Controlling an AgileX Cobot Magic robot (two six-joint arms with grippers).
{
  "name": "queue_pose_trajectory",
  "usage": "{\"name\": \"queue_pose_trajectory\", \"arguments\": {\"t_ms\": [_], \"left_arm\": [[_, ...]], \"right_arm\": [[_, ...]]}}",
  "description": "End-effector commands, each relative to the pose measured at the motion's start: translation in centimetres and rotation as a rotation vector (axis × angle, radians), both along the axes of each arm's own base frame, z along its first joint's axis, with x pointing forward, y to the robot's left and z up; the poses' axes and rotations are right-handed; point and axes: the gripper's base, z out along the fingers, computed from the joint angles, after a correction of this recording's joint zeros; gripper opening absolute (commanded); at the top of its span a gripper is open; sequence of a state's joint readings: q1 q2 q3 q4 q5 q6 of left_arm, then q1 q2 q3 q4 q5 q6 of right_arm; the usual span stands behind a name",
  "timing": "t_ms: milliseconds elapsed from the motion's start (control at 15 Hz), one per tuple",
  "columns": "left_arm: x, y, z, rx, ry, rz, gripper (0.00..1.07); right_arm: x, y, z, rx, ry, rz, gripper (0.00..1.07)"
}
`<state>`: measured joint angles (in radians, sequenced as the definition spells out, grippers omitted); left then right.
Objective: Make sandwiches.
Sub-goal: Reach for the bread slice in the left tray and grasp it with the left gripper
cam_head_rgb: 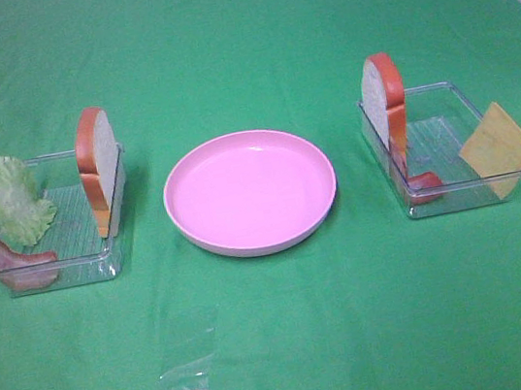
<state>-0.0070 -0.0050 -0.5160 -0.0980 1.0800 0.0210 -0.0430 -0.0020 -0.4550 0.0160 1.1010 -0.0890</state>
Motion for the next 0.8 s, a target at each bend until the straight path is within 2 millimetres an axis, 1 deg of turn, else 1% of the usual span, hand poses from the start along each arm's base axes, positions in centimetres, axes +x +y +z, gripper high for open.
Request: {"name": "queue_pose_trajectory", "arguments": {"t_ms": [67,800], "left_arm": [[-0.16,-0.05,0.05,-0.003,-0.014,-0.004,1.00],[-0.18,-0.05,0.05,-0.004,-0.015,-0.004,1.00]], "right_arm": [[-0.40,0.06,-0.06,0.003,-0.036,0.001,0.88],[-0.40,0.06,-0.06,0.003,-0.036,0.001,0.88]]}}
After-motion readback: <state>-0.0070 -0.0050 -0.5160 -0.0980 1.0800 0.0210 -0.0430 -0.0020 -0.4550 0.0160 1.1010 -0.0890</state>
